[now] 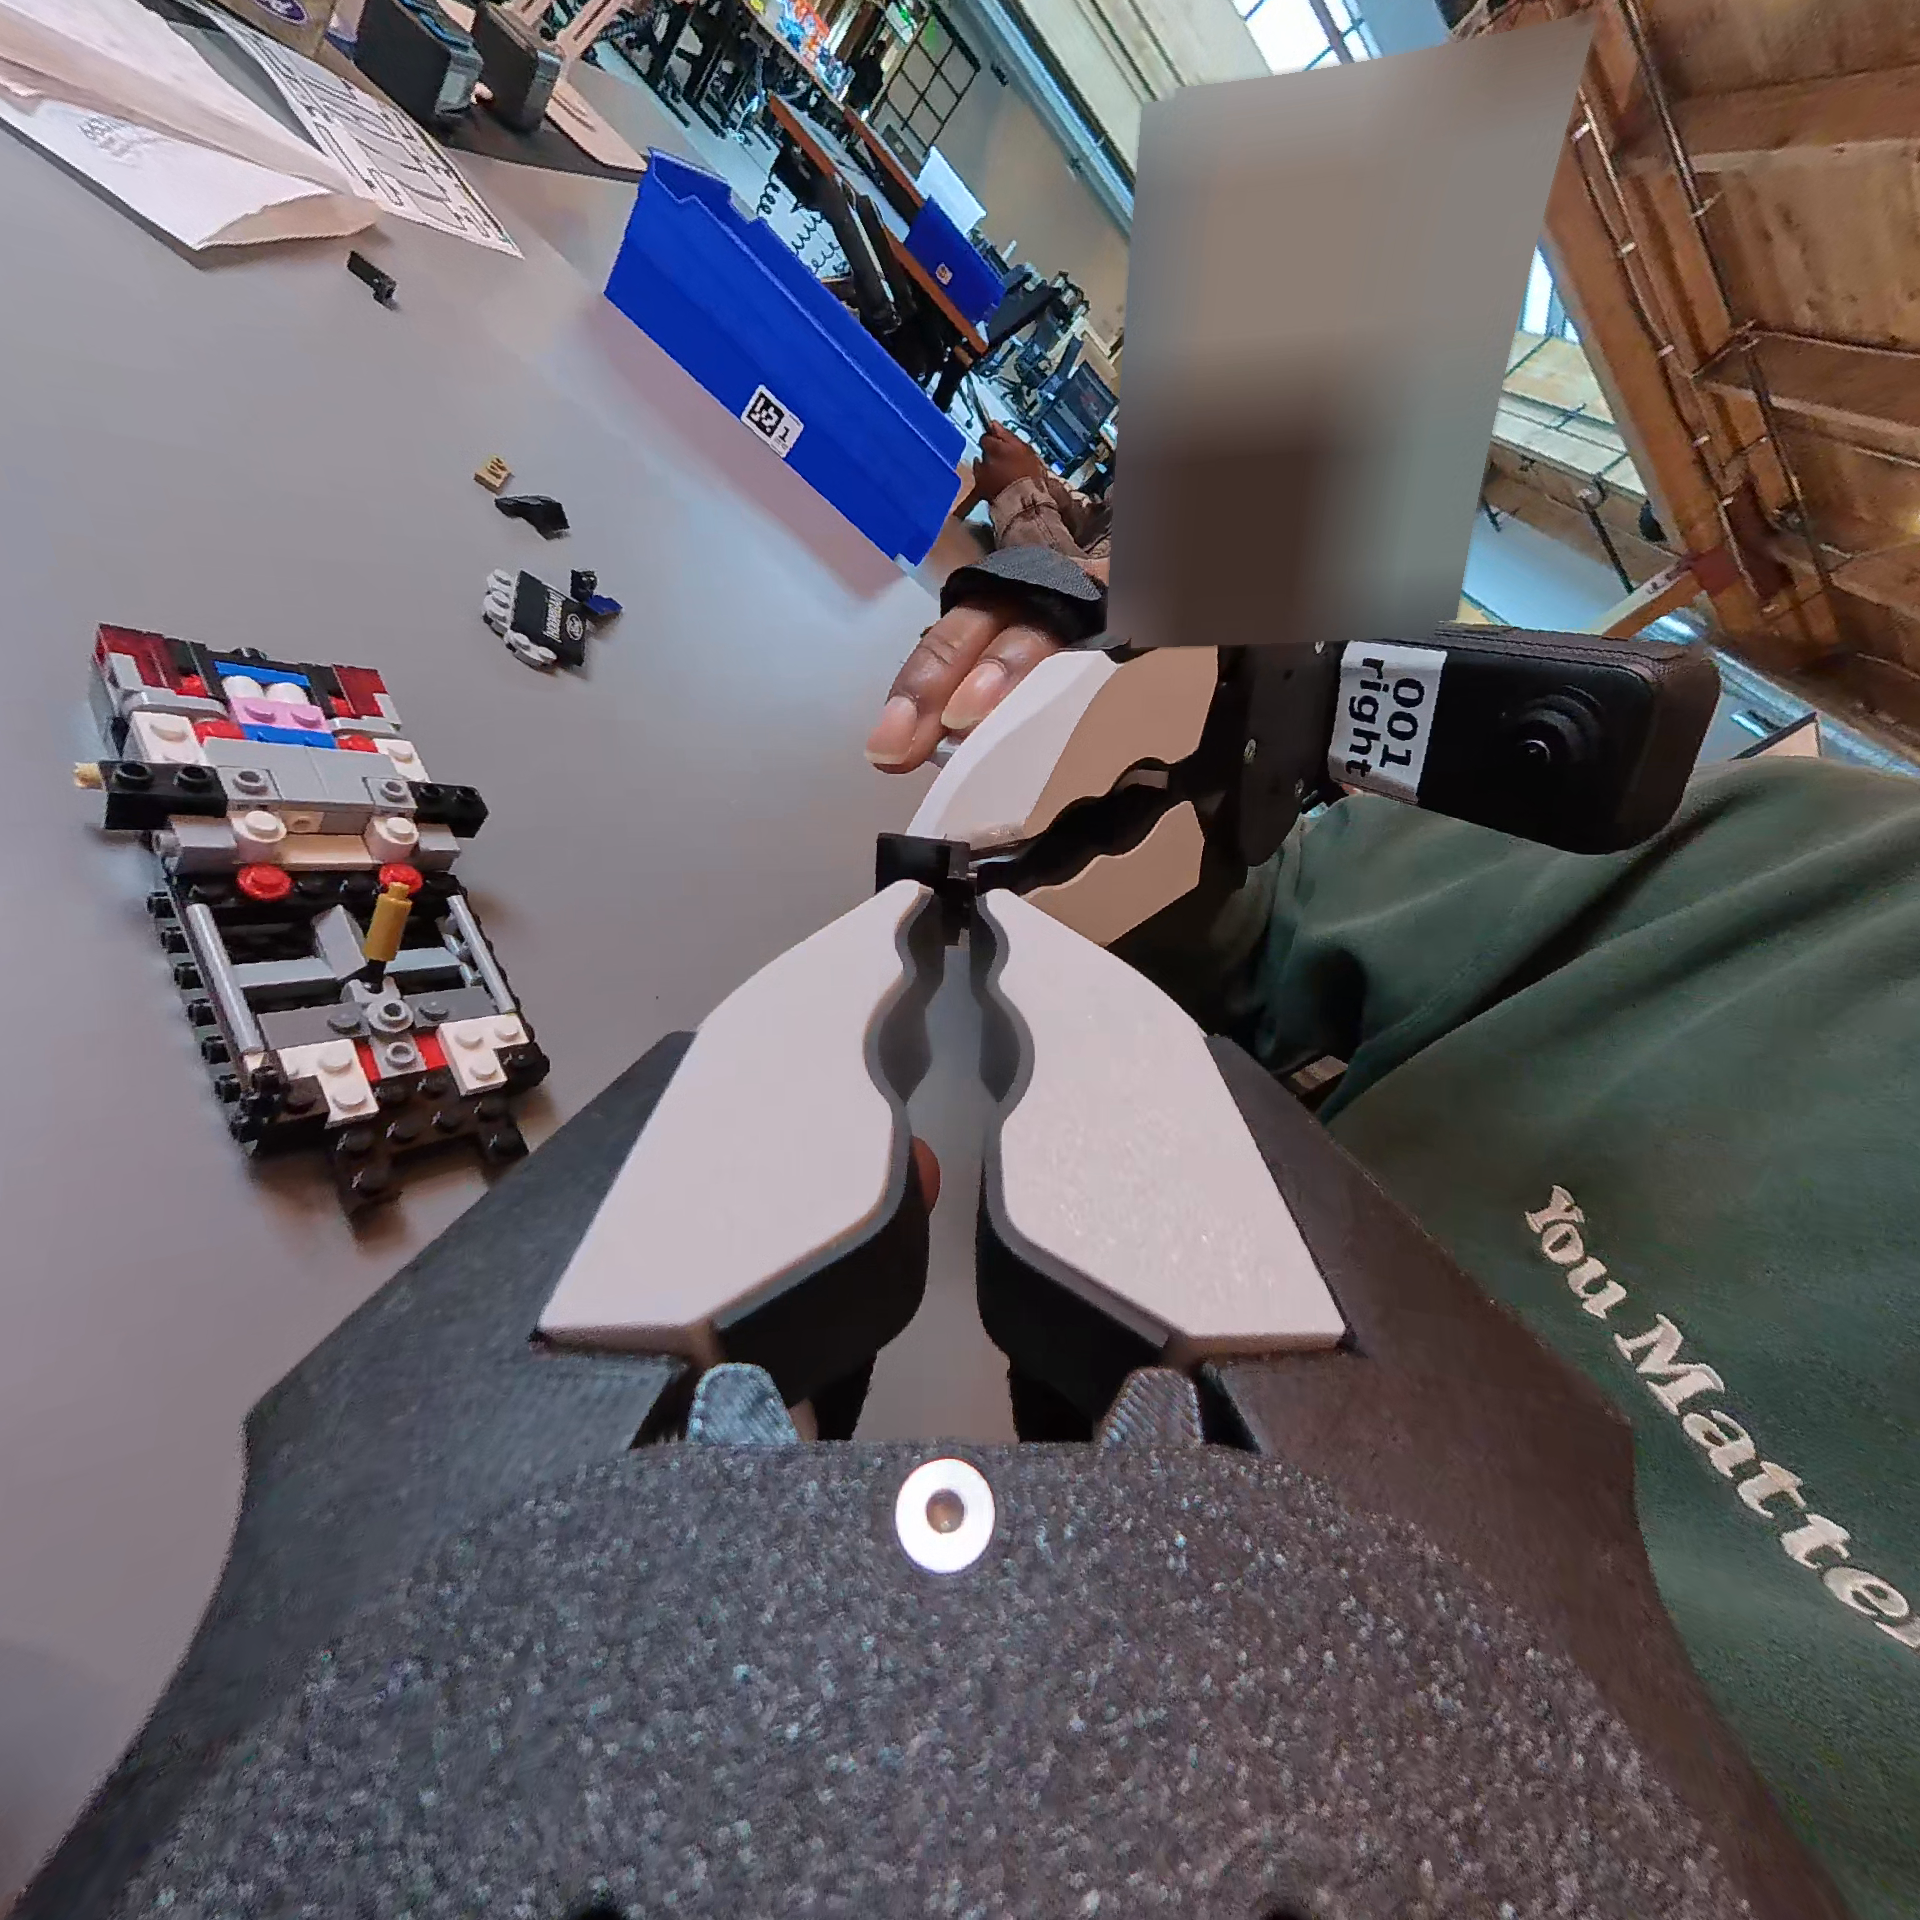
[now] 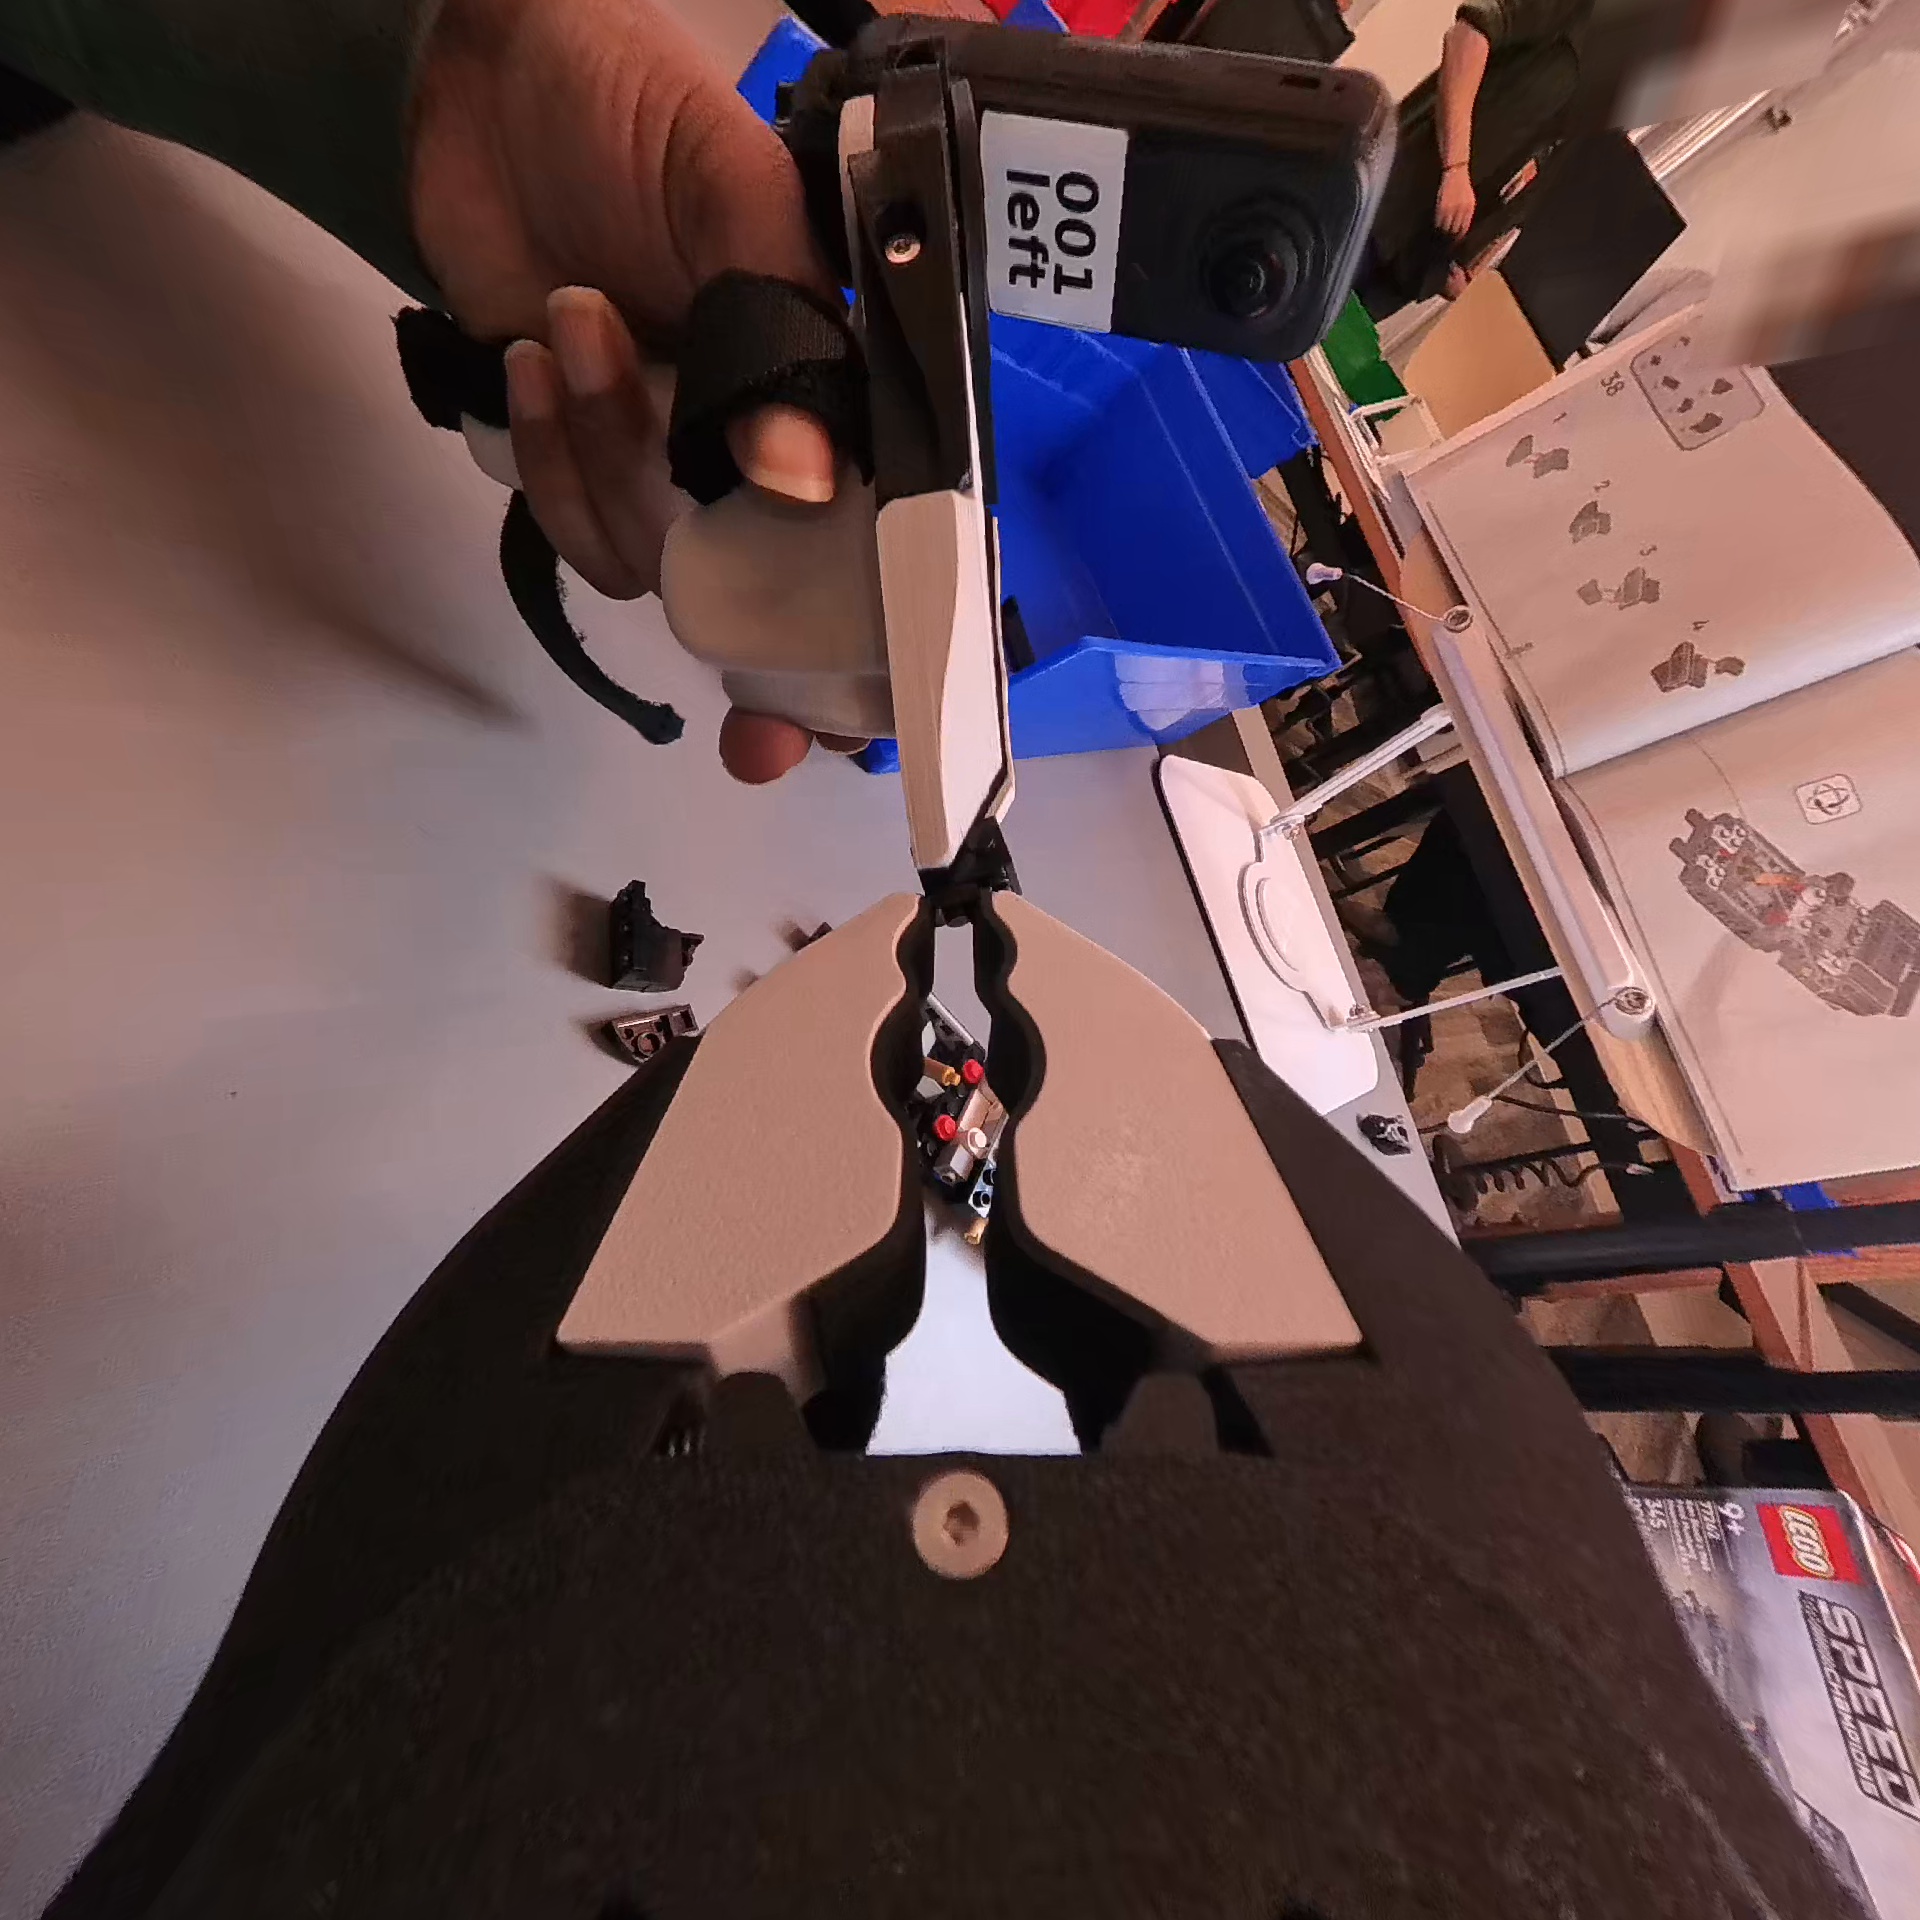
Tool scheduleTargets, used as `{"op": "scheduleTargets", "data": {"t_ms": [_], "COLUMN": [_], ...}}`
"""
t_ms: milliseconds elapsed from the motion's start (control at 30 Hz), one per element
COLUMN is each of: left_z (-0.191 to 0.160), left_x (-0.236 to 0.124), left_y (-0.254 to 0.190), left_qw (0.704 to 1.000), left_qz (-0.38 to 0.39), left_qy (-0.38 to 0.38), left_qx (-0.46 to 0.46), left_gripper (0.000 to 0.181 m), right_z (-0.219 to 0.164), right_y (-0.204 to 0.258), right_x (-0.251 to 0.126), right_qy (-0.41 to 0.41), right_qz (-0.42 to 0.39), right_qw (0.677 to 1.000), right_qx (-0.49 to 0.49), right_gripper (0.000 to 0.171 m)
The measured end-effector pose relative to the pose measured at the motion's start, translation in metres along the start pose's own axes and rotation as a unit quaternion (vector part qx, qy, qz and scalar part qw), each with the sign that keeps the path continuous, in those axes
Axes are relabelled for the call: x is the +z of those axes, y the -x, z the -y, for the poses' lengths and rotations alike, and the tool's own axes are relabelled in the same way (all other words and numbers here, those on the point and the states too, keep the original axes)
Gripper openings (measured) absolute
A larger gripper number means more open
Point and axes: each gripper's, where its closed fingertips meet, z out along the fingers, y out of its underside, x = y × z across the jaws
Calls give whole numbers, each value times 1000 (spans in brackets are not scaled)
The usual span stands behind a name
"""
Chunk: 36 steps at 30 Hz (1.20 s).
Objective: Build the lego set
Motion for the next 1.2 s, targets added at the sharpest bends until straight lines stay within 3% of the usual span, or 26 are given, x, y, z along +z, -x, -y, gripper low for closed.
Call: {"op": "scheduleTargets", "data": {"t_ms": [100, 167, 200, 267, 367, 467, 533, 733, 967, 1033, 1133, 1200], "left_z": [1, 25, 32, 30, 26, 41, 42, 44, 32, 27, 19, 14], "left_x": [-1, -30, -45, -39, -30, -55, -67, -101, -138, -140, -141, -137], "left_y": [1, 14, 16, 4, 5, 17, 29, 50, 95, 106, 114, 113], "left_qw": [1000, 997, 996, 995, 995, 991, 984, 930, 798, 782, 784, 796], "left_qz": [0, 25, 41, 51, 60, 85, 140, 305, 493, 513, 517, 500], "left_qy": [-4, -71, -81, -56, -44, -92, -76, -12, 120, 143, 161, 169], "left_qx": [-2, -16, 3, 62, 66, 52, 77, 204, 326, 324, 303, 296], "left_gripper": [5, 4, 4, 5, 5, 4, 4, 4, 5, 19, 53, 64], "right_z": [-5, -23, -20, -4, -7, -34, -44, -52, -57, -55, -51, -49], "right_y": [-3, -16, -18, -15, 2, 27, 39, 39, 39, 37, 32, 29], "right_x": [-1, -9, -11, -6, 5, 10, 13, 17, 19, 18, 17, 16], "right_qy": [11, 26, 7, -16, -8, 45, 62, 70, 76, 70, 54, 45], "right_qz": [-4, -20, -16, -12, 40, 124, 148, 148, 137, 133, 125, 122], "right_qw": [1000, 999, 999, 999, 998, 987, 982, 981, 983, 983, 984, 983], "right_qx": [-3, 17, 40, 40, 48, 91, 96, 103, 95, 103, 118, 129], "right_gripper": [7, 7, 7, 7, 7, 8, 8, 8, 8, 8, 8, 8]}}
